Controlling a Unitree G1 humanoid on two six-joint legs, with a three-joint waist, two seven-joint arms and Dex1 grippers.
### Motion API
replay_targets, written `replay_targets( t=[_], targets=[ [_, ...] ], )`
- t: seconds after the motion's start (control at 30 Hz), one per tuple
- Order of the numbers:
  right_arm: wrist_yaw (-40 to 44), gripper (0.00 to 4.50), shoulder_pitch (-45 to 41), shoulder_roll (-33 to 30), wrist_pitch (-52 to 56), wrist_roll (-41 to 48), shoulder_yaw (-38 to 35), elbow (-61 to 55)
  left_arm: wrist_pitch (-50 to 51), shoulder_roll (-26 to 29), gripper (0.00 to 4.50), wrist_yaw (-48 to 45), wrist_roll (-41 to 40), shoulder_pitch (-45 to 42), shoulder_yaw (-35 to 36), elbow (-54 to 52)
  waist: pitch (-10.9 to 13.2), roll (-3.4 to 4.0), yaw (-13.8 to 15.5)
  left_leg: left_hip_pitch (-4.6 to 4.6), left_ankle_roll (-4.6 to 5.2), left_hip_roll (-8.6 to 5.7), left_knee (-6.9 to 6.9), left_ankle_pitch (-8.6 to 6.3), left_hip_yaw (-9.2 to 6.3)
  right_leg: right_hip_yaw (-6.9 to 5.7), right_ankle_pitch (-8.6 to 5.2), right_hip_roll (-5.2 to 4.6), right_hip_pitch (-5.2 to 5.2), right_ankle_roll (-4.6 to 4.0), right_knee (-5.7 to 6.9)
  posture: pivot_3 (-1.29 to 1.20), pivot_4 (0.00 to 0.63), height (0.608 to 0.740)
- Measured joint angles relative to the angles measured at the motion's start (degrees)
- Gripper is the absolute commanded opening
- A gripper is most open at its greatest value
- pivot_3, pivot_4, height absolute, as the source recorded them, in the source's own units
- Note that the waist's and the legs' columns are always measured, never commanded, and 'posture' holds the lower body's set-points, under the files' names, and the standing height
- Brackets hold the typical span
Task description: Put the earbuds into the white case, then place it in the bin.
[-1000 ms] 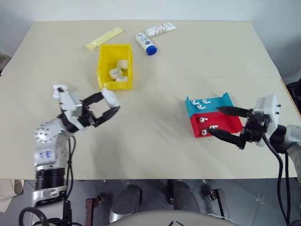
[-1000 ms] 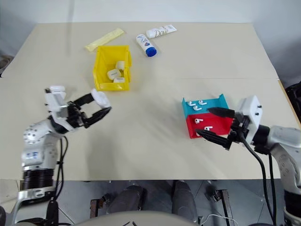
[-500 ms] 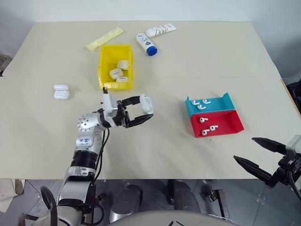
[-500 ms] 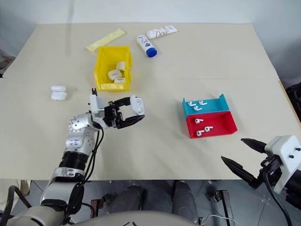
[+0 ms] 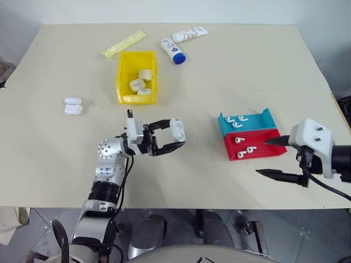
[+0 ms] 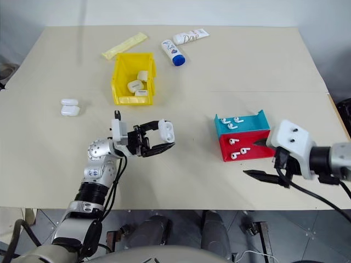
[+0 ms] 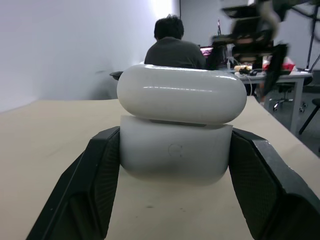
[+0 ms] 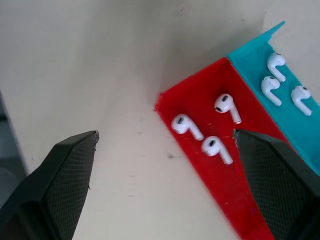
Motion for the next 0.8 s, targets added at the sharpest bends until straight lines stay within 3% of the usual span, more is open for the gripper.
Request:
replay_targets(
  t=[0.13, 0.23, 0.37, 0.8],
  targets=[
    [4.0, 2.88, -9.9, 0.7, -5.2, -8.4, 12.2, 8.7, 0.0, -0.2, 2.83, 1.2, 0.0, 1.7, -0.1, -2.6, 0.0, 0.04, -0.1, -0.01, -0.02, 0.02, -0.02, 0.01, 0.01, 0.0, 0.01, 0.03, -0.06, 0.01, 0.0, 0.0, 0.15, 0.74],
    [6.7, 2.88, -14.4, 2.3, -7.8, -11.8, 16.8, 12.7, 0.0, -0.5, 2.83, 2.1, 0.0, 2.6, -0.4, -4.3, 0.0, 0.06, -0.1, -0.01, -0.03, 0.02, -0.01, 0.01, 0.02, 0.02, 0.01, 0.03, -0.06, 0.0, 0.01, 0.0, 0.15, 0.74],
    [9.5, 2.05, -19.1, 4.4, -10.3, -15.9, 20.8, 16.8, 0.1, -0.7, 2.83, 3.2, 0.0, 4.4, -1.0, -6.2, 0.0, 0.08, -0.2, 0.0, -0.03, 0.02, -0.01, 0.01, 0.02, 0.03, 0.01, 0.04, -0.06, 0.0, 0.02, 0.0, 0.15, 0.74],
    [14.4, 2.05, -24.7, 9.2, -16.3, -24.2, 25.9, 24.2, 0.2, -0.7, 2.83, 5.2, 0.0, 5.6, -2.3, -8.3, 0.0, 0.12, -0.2, -0.01, -0.04, 0.01, 0.0, 0.01, 0.02, 0.04, 0.02, 0.05, -0.07, -0.01, 0.03, 0.0, 0.15, 0.74]
  ],
)
